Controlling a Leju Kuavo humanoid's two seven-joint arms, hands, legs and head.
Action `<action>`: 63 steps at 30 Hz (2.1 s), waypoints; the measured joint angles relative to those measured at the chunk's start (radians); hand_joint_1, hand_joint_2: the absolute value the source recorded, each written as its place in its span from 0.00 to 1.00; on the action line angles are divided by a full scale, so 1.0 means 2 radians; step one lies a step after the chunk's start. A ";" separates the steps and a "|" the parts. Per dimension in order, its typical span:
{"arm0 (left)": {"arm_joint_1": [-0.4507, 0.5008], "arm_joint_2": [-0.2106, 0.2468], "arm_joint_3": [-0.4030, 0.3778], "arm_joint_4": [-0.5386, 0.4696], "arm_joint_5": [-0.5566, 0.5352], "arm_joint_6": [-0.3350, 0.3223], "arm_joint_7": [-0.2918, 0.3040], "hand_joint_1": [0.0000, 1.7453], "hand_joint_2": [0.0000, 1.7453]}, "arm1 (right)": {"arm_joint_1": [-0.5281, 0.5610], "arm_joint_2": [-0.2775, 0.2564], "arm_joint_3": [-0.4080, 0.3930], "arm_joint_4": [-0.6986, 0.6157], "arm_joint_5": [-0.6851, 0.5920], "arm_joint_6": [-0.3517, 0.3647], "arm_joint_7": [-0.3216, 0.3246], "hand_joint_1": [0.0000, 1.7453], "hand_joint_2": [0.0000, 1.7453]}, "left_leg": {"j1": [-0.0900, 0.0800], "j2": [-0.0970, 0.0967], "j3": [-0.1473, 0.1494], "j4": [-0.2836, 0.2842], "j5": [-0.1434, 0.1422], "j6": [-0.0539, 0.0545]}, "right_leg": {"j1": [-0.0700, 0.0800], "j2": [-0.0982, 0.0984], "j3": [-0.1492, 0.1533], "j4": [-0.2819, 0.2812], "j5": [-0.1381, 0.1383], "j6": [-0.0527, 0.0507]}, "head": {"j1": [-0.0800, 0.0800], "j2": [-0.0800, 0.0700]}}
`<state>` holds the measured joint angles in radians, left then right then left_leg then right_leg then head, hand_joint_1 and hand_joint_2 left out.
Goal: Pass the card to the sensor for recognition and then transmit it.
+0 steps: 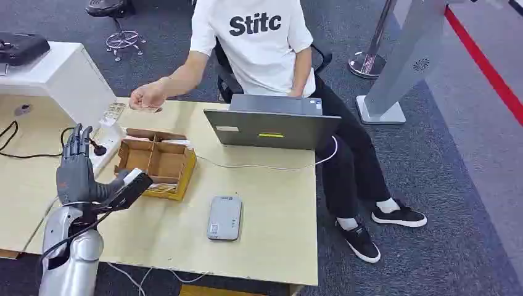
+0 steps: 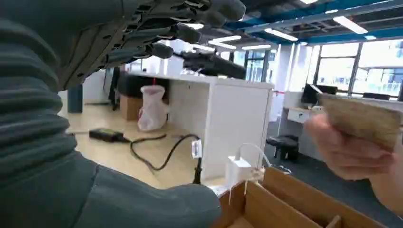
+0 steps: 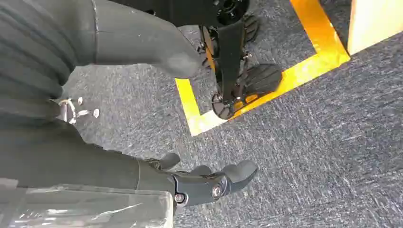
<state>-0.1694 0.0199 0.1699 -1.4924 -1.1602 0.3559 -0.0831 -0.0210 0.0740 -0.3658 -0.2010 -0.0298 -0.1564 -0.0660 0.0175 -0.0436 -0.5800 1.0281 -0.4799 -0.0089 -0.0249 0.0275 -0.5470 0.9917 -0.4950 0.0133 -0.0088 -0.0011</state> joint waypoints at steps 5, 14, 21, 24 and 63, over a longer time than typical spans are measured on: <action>-0.022 0.027 -0.050 0.016 -0.064 0.013 0.037 0.00 1.00 | -0.002 0.000 0.006 0.000 0.013 0.001 0.006 0.00 1.00 | 0.000 0.000 0.000 0.000 0.000 0.000 | 0.000 0.000 0.000 0.000 0.000 0.000 | 0.000 0.000; -0.041 0.067 -0.125 0.034 -0.164 0.043 0.099 0.05 1.00 | -0.003 0.000 0.013 0.001 0.036 0.003 0.027 0.00 1.00 | 0.000 0.000 0.000 0.000 0.000 0.000 | 0.000 0.000 0.000 0.000 0.000 0.000 | 0.000 0.000; -0.044 0.076 -0.150 0.046 -0.204 0.063 0.110 1.00 1.00 | -0.003 0.000 0.014 0.003 0.048 0.005 0.035 0.00 1.00 | 0.000 0.000 0.000 0.000 0.000 0.000 | 0.000 0.000 0.000 0.000 0.000 0.000 | 0.000 0.000; -0.044 0.076 -0.151 0.050 -0.204 0.065 0.110 1.00 1.00 | -0.003 0.000 0.014 0.003 0.051 0.004 0.035 0.00 1.00 | 0.000 0.000 0.000 0.000 0.000 0.000 | 0.000 0.000 0.000 0.000 0.000 0.000 | 0.000 0.000; -0.048 0.025 -0.338 0.088 -0.186 -0.040 0.018 1.00 1.00 | -0.004 0.000 0.021 0.004 0.079 0.001 0.039 0.00 1.00 | 0.000 0.000 0.000 0.000 0.000 0.000 | 0.000 0.000 0.000 0.000 0.000 0.000 | 0.000 0.000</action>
<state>-0.2662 0.0694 -0.5051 -1.3172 -1.5324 0.2750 -0.0469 -0.0282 0.0744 -0.3246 -0.1930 0.1274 -0.1541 0.0114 0.0168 -0.0436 -0.5810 1.0286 -0.4799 -0.0088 -0.0255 0.0276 -0.5478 0.9918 -0.4948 0.0135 -0.0088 -0.0011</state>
